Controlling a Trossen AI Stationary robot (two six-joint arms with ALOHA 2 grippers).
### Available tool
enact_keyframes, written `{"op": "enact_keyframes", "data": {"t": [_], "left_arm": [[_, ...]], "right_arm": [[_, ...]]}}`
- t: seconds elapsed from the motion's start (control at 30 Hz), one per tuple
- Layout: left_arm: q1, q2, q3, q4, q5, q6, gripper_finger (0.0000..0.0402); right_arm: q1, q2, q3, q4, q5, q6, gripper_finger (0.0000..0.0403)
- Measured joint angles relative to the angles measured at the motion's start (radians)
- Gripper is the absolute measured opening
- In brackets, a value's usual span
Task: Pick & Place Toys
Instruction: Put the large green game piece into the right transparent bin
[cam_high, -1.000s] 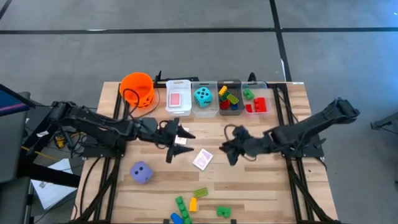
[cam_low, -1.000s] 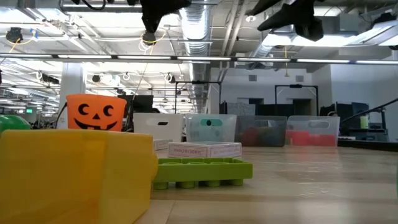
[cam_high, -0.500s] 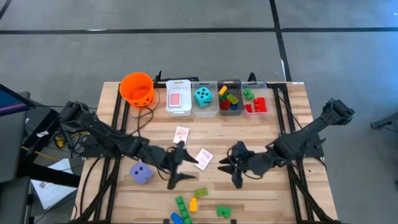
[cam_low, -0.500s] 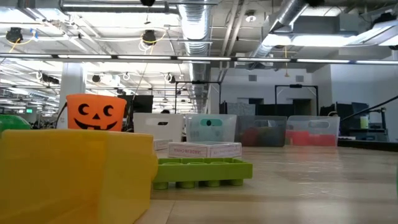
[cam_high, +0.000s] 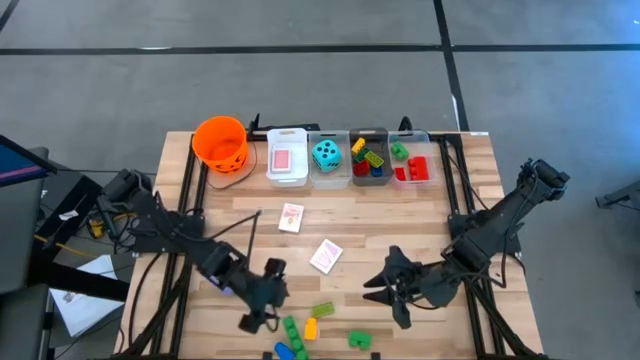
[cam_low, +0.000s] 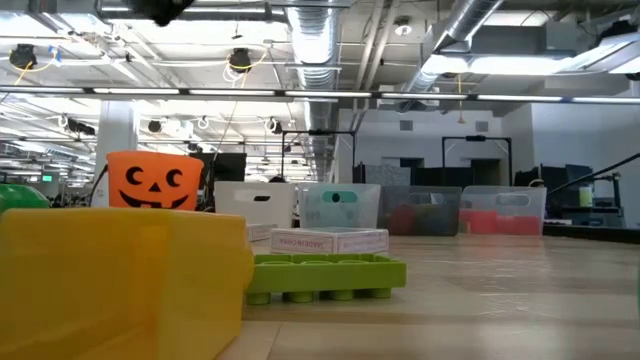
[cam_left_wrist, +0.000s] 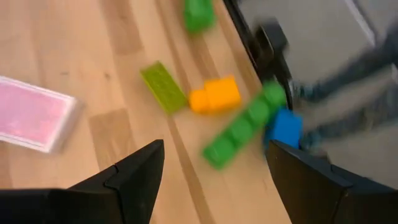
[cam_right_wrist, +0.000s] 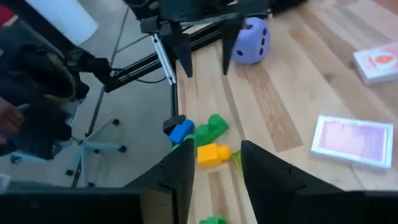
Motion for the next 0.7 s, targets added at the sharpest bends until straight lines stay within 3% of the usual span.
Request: {"op": "enact_keyframes", "data": {"t": [0.23, 0.57, 0.7], "left_arm": [[-0.04, 0.0, -0.093, 0.123, 0.036, 0.138, 0.0275], [-0.04, 0.0, -0.369, 0.425, 0.043, 0.216, 0.0275], [-0.04, 0.0, -0.472, 0.56, 0.096, 0.24, 0.0275]], "right_arm": [[0.002, 0.016, 0.001, 0.011, 0.065, 0.155, 0.0125], [0.006, 0.031, 0.0, 0.071, 0.13, 0.292, 0.0125], [-0.004, 0.033, 0.0, 0.071, 0.158, 0.336, 0.0125]]}}
